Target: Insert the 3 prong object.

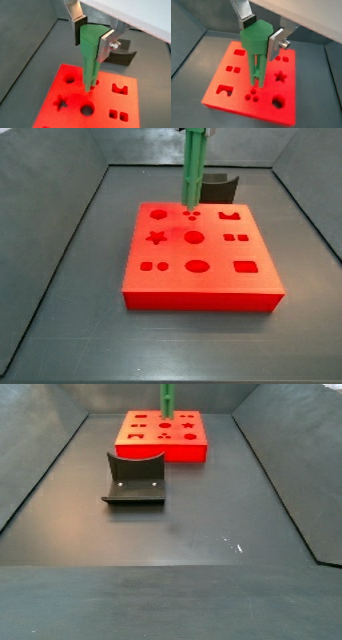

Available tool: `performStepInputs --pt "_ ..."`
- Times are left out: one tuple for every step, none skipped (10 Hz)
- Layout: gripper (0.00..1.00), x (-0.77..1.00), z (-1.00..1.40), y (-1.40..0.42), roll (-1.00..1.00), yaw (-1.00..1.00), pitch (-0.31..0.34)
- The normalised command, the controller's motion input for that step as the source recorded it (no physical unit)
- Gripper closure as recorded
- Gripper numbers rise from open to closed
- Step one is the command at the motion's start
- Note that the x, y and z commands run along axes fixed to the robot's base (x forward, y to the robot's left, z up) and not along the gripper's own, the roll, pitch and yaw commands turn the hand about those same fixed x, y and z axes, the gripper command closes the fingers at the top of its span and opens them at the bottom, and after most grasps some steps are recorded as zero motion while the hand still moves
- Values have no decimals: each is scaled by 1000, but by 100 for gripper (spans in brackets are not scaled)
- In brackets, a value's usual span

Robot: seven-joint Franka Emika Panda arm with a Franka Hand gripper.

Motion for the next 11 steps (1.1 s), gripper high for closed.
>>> performStepInputs --pt "100 100 0 323 280 -403 143" --pt "100 11 0 371 267 -369 97" --pt "100 43 -94 194 133 -34 0" --pt "100 34 -126 163 76 103 -1" --pt "100 0 -94 0 31 303 -40" --pt "100 26 -86 9 0 317 -37" --pt "100 97 -77 0 -26 366 -50" --pt "100 169 -66 0 -56 440 -54" --pt "100 231 -69 -23 -56 517 -49" --pt "100 186 -57 -29 -31 434 -23" --pt "100 306 -114 -126 -1 43 0"
